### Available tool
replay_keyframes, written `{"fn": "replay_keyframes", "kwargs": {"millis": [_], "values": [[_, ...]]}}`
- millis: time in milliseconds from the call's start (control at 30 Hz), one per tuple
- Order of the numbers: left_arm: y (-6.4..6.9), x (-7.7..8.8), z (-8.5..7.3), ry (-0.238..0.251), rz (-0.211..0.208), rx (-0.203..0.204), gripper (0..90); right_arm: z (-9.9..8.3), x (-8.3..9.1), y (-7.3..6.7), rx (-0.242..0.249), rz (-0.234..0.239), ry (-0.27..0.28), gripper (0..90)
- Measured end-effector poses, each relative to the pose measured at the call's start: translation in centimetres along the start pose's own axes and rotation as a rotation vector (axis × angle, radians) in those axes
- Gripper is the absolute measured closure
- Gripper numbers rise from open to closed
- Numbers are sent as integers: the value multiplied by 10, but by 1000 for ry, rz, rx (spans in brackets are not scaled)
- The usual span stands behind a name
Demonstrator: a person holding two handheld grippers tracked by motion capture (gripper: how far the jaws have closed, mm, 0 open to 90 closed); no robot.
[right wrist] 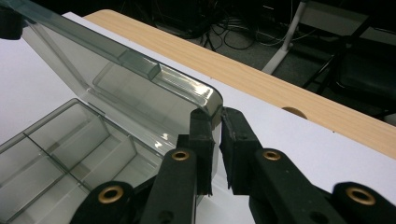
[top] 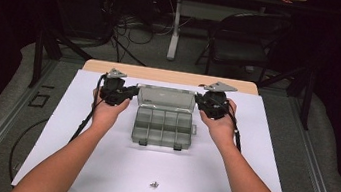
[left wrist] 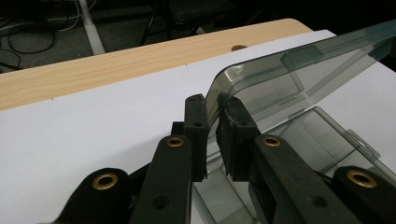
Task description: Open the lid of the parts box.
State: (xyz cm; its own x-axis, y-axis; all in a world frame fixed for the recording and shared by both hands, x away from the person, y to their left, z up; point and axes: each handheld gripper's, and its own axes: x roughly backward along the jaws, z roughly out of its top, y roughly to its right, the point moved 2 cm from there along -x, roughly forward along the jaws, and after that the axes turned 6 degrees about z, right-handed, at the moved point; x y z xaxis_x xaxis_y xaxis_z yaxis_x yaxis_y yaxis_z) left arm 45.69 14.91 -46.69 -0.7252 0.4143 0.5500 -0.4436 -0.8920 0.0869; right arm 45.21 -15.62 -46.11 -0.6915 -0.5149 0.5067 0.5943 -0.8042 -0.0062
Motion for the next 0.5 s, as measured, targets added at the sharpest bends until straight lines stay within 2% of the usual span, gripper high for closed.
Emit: {"fn": "replay_keyframes", "kwargs": {"millis": [33,133,500], "values": [[0,-1,1,-2,3,19,826,1,-1,1,-12,1,2,832],[-1,-3,3,0,7,31,828,1,-2,1,-14,-3,4,834],[-2,-7,6,-2,28,37,844,4,-8,6,-49,-14,17,840]]}}
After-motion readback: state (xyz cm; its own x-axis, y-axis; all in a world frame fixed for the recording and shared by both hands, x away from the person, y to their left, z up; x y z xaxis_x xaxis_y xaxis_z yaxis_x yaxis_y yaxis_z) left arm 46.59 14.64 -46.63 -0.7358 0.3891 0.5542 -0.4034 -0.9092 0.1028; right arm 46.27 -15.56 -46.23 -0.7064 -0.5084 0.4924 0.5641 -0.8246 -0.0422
